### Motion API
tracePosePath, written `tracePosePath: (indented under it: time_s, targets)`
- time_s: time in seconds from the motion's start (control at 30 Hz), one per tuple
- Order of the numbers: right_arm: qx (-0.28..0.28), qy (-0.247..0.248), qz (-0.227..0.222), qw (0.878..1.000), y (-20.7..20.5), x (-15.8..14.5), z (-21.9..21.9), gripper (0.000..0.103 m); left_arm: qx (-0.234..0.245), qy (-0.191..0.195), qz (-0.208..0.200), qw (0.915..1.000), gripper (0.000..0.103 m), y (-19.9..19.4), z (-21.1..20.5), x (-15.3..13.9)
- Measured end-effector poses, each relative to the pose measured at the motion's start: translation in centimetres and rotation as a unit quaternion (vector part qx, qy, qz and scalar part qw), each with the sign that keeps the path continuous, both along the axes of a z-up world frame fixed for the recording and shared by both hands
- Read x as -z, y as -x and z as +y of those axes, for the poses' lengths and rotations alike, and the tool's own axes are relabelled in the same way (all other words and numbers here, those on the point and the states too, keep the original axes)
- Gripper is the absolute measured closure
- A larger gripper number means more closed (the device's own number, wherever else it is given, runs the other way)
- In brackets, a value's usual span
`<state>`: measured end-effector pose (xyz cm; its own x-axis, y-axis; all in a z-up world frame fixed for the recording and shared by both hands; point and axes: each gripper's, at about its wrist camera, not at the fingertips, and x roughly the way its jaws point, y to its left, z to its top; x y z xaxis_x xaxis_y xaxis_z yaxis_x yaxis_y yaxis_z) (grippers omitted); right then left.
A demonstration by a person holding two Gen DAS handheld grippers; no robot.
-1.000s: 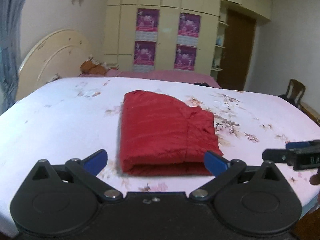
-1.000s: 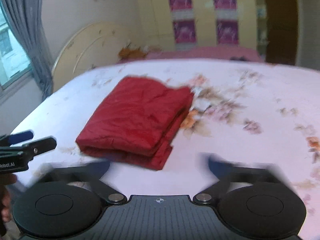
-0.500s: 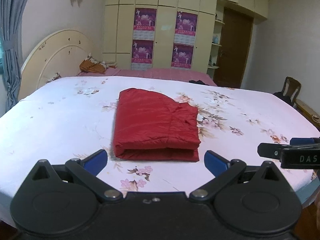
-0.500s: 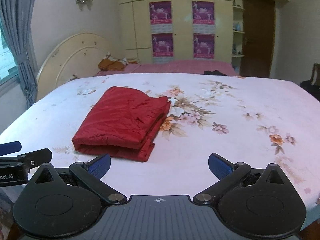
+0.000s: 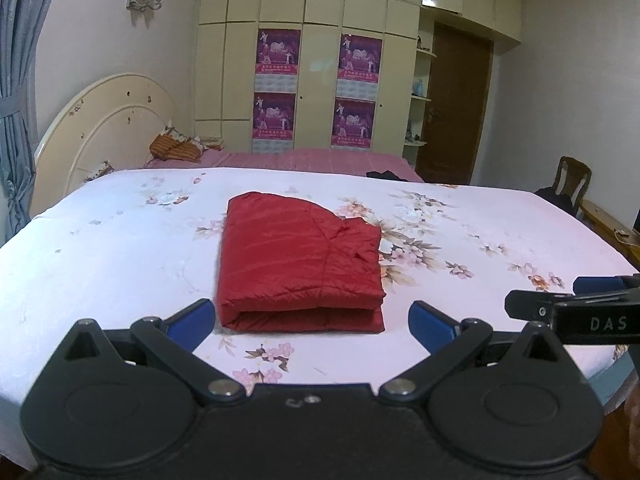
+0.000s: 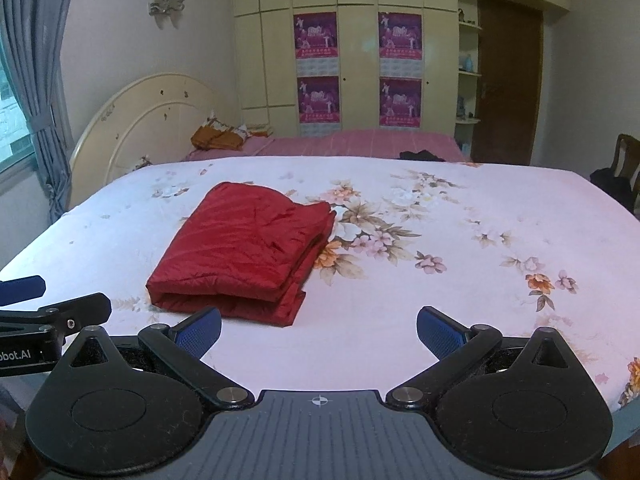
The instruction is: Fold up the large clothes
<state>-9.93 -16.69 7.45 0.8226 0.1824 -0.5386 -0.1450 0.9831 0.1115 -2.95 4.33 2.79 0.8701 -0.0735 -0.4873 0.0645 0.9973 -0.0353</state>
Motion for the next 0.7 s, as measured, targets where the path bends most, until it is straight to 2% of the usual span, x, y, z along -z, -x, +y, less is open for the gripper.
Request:
tracePosePath:
  time_s: [0.7]
  targets:
    - [-0.002, 0.002, -0.002, 1.0, 0.18, -0.19, -0.17, 0.0, 0.0, 0.0, -0.002, 1.0, 0.0, 0.33, 0.06, -0.07]
